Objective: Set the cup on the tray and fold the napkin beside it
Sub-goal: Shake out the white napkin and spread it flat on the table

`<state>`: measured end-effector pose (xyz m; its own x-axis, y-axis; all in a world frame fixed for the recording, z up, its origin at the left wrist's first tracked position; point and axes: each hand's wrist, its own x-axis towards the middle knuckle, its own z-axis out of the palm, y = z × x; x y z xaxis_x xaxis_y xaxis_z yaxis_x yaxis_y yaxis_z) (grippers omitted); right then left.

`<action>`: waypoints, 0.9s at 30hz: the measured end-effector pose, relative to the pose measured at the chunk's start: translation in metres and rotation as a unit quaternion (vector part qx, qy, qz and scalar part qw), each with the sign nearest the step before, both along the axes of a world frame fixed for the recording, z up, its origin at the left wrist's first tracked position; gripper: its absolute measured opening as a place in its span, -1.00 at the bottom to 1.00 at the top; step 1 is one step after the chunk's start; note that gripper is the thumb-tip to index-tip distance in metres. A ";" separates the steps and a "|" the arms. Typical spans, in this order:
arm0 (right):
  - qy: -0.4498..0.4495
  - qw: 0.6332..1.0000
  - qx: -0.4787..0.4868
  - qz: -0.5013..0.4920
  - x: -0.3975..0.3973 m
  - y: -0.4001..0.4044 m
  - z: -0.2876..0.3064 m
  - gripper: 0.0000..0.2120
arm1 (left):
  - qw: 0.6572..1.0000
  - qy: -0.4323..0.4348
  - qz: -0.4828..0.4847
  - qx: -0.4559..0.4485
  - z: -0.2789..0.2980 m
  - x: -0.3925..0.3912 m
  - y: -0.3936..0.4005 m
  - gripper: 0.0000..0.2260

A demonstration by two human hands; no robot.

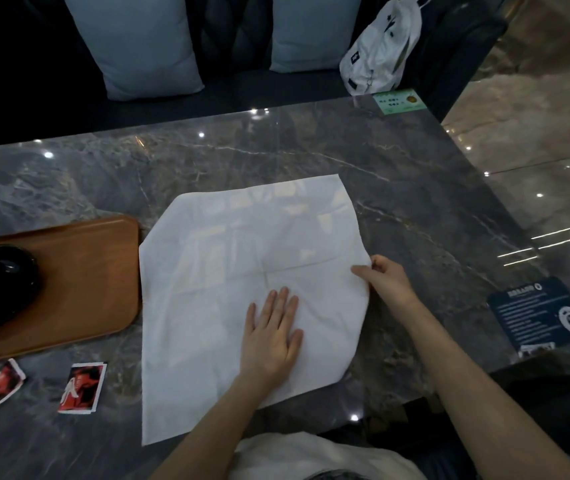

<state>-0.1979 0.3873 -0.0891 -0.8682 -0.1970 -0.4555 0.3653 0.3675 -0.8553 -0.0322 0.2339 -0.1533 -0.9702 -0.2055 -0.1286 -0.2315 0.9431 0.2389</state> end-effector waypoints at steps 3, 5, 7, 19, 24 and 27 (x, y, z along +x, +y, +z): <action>-0.038 0.992 0.038 0.112 -0.008 0.008 0.011 -0.86 | 1.000 0.000 0.011 0.002 -0.002 -0.001 0.000 -0.52; 0.046 0.974 0.136 0.177 -0.016 0.015 0.011 -0.90 | 1.000 0.003 0.008 0.004 -0.003 0.000 0.000 -0.52; 0.123 0.948 0.212 0.201 -0.023 0.021 0.014 -0.82 | 1.000 0.009 0.006 0.005 -0.003 0.000 0.000 -0.52; 0.151 0.848 0.479 0.169 -0.009 0.014 -0.003 -0.75 | 0.999 -0.030 -0.014 -0.008 0.003 -0.003 0.001 -0.53; 0.275 0.831 0.437 0.210 0.022 -0.027 -0.010 -0.65 | 0.999 -0.034 -0.021 0.014 0.005 -0.005 0.007 -0.49; 0.303 0.831 0.366 0.289 0.042 -0.056 -0.018 -0.60 | 0.995 -0.015 -0.039 0.086 0.009 -0.008 0.005 -0.39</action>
